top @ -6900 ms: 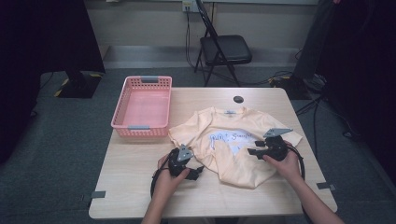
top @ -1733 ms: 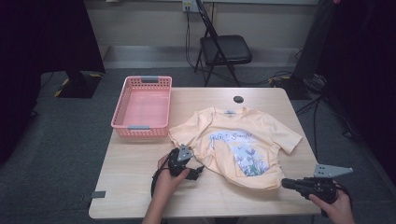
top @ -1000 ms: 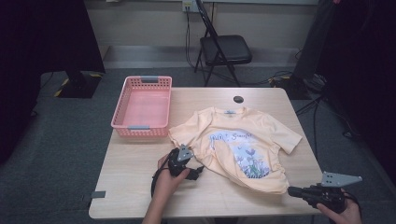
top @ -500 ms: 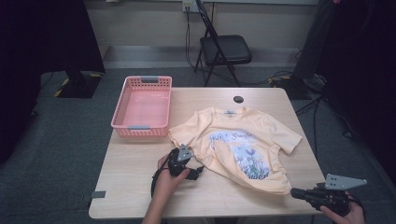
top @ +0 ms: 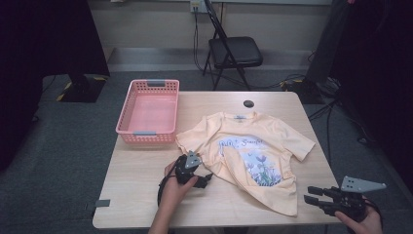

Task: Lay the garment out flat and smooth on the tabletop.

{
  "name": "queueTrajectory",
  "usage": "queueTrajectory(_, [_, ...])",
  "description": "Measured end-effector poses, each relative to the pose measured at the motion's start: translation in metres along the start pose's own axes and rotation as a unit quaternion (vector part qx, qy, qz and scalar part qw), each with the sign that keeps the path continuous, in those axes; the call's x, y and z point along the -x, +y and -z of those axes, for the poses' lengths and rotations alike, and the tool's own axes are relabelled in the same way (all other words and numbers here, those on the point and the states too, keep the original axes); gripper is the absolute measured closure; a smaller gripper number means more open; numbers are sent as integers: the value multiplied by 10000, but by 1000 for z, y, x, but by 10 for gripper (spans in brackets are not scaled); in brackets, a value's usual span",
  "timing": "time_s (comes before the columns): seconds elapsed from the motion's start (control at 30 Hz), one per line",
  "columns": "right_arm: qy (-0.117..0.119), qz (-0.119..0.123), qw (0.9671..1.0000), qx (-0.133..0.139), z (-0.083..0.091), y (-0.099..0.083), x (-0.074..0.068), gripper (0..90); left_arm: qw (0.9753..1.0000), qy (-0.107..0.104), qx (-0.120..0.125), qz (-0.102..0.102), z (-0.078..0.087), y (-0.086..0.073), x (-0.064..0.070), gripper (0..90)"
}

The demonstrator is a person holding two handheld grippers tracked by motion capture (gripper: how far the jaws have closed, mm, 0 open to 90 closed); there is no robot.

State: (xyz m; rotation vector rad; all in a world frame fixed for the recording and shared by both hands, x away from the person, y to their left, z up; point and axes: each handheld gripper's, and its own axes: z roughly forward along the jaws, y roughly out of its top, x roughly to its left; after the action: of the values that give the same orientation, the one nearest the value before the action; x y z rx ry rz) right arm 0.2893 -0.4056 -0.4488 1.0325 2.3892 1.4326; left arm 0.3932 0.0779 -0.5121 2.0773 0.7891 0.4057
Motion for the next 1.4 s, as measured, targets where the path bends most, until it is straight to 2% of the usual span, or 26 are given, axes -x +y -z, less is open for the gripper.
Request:
queueTrajectory(0.07, [-92,-19,10000,2,-7,4,3,417,10000,0,-3,-5,0,0,0,152])
queueTrajectory(0.23, [-315,2,9995,-73,-25,15,8,243,10000,-1,-2,-3,0,0,0,152])
queueTrajectory(0.37, [-514,50,9986,-58,-39,22,13,177,10000,-1,-2,-3,0,0,0,152])
queueTrajectory(0.8, [-778,64,9968,-196,-76,41,31,131,10000,-1,-1,-3,0,0,0,152])
queueTrajectory(1.0, [-834,37,9961,-280,-91,45,39,130,10000,0,-3,-6,0,0,0,152])
queueTrajectory(1.4, [-1103,192,9924,-517,-115,49,55,129,10000,-1,-2,-3,0,0,0,152])
